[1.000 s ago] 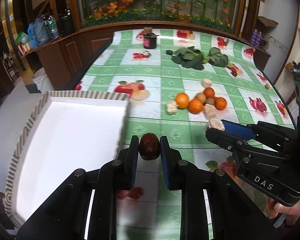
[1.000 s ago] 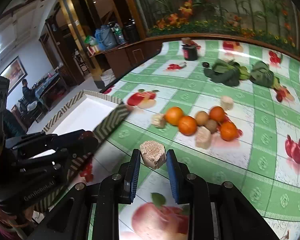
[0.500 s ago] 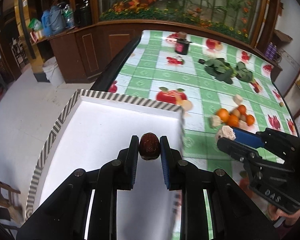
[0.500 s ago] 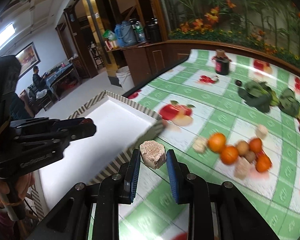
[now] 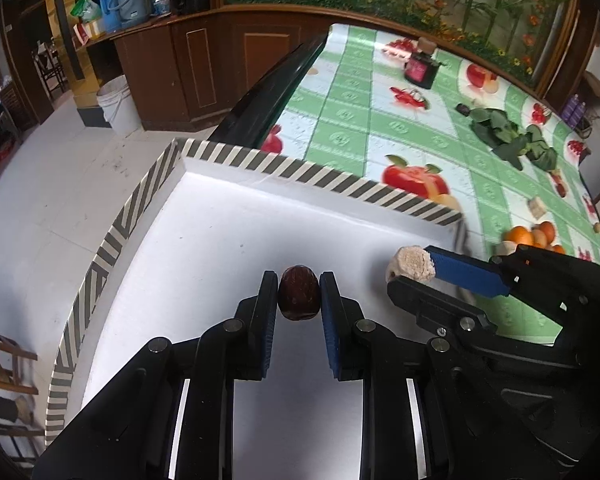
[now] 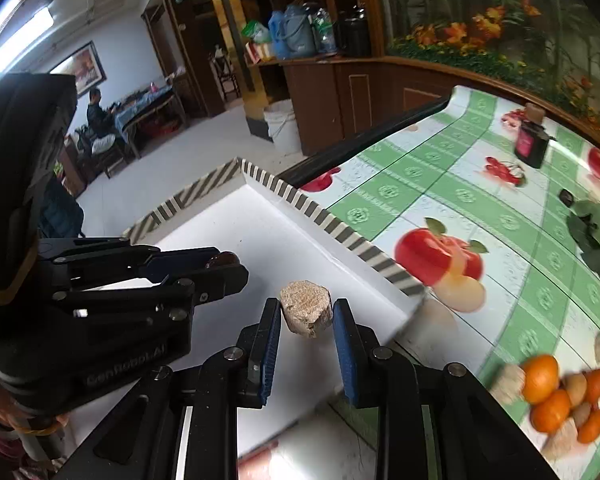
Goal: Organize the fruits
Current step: 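Carry the jujube in the left tool and cube in the right tool to the white tray, then open the left tool to drop the jujube while the right tool releases the cube, then move both tools back over the fruit pile on the table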
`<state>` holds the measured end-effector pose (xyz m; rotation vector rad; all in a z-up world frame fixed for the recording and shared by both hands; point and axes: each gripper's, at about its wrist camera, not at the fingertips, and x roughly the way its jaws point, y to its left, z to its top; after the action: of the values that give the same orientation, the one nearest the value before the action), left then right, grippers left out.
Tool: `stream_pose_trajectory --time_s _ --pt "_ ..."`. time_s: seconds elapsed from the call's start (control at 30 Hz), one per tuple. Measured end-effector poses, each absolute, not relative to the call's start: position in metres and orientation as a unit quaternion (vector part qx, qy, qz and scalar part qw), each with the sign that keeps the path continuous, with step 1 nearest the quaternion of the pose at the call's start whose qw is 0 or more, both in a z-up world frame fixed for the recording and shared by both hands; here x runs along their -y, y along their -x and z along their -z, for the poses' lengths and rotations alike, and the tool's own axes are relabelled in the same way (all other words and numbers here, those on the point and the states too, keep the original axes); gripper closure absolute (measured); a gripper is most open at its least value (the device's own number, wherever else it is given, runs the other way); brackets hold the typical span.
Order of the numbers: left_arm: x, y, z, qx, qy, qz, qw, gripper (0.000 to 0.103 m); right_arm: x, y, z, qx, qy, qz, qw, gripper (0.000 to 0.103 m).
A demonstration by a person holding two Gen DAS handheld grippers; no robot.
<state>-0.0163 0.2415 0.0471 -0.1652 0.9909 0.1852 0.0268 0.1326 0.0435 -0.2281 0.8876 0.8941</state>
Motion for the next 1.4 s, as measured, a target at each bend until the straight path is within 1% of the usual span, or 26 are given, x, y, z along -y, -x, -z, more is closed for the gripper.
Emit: stream_pose_trajectory --time_s 0.2,0.23,0.3,0.33,0.37,0.4,0.47,0.73,0.97,1.23,1.4 --pt "-0.251 0.015 -0.039 -0.478 0.085 -0.107 0.868 0.082 -0.141 -0.034 -0.031 -0.432 0.106 -0.415 0.794 0.077" --pt "-0.253 0.015 -0.038 -0.480 0.090 -0.107 0.866 0.080 -0.142 -0.036 -0.030 -0.435 0.105 -0.413 0.793 0.077" --pt "-0.257 0.017 -0.037 -0.480 0.103 -0.103 0.865 0.066 -0.141 -0.038 -0.028 -0.439 0.101 -0.414 0.791 0.077" --pt "-0.257 0.017 -0.037 -0.479 0.107 -0.102 0.865 0.057 -0.141 -0.038 -0.028 -0.438 0.099 -0.415 0.791 0.076" --pt "-0.259 0.019 -0.038 -0.476 0.111 -0.105 0.866 0.053 -0.139 -0.038 -0.029 -0.437 0.096 -0.417 0.792 0.073" --pt "-0.260 0.019 -0.038 -0.475 0.113 -0.105 0.866 0.052 -0.137 -0.037 -0.030 -0.434 0.093 -0.419 0.792 0.072" --pt "-0.262 0.022 -0.041 -0.473 0.124 -0.103 0.866 0.052 -0.134 -0.036 -0.033 -0.429 0.089 -0.423 0.793 0.068" --pt "-0.243 0.041 -0.064 -0.439 0.100 -0.109 0.886 0.052 -0.089 -0.018 -0.057 -0.408 0.054 -0.418 0.810 0.068" --pt "-0.194 0.053 -0.081 -0.417 0.079 -0.075 0.902 0.052 -0.026 0.001 -0.066 -0.391 0.058 -0.375 0.839 0.068" --pt "-0.131 0.051 -0.077 -0.430 0.074 -0.017 0.900 0.052 0.066 -0.003 -0.049 -0.408 0.048 -0.292 0.864 0.068" --pt "-0.090 0.040 -0.065 -0.448 0.061 0.013 0.892 0.052 0.112 -0.019 -0.034 -0.425 0.032 -0.243 0.871 0.068"
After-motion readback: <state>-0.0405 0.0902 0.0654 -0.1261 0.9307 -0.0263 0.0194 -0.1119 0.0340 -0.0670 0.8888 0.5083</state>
